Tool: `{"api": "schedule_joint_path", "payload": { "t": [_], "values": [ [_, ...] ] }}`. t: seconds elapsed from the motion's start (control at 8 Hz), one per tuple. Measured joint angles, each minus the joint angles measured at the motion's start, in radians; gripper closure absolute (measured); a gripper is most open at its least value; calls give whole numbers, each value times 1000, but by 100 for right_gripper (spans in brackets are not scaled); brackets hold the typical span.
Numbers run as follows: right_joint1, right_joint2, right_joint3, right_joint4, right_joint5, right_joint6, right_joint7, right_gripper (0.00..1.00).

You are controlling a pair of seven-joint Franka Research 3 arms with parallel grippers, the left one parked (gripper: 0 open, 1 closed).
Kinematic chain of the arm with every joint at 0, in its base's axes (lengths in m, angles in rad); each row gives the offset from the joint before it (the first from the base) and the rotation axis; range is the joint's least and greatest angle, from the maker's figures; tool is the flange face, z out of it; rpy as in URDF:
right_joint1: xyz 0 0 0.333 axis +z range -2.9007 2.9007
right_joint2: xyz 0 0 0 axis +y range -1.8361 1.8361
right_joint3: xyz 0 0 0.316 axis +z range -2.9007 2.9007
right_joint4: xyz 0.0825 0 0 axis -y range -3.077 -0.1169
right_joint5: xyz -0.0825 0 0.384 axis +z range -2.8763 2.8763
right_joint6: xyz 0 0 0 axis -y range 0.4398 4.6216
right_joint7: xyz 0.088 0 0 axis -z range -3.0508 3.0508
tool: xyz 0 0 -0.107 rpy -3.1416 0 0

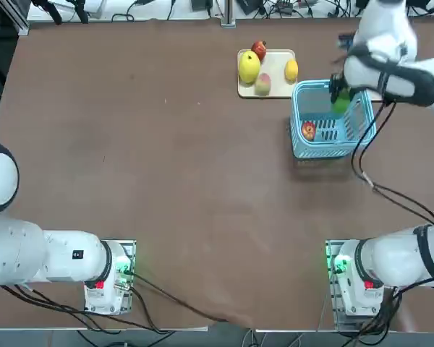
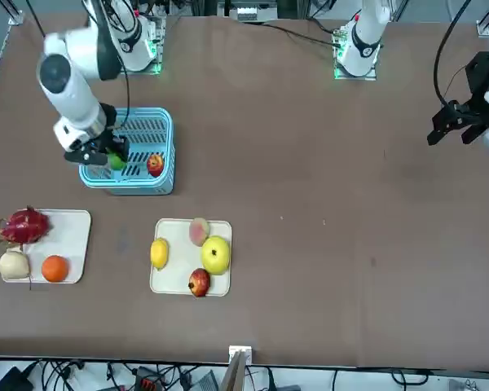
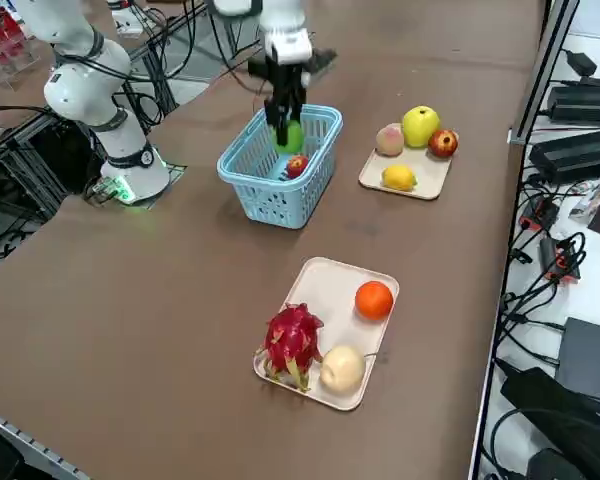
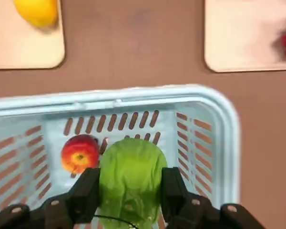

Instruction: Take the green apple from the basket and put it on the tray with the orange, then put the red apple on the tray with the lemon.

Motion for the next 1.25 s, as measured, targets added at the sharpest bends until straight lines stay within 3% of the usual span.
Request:
{"api": "schedule_joint_path", "payload": {
  "t": [0.12, 0.38, 0.88, 1.25],
  "values": [
    [6, -1, 0, 110, 15, -104, 1, 33],
    [-7, 53, -12, 274, 40, -156, -18, 33],
    [-179, 384, -25, 584, 42, -137, -236, 33],
    [-320, 593, -28, 688, 45, 37, -393, 33]
  ]
}}
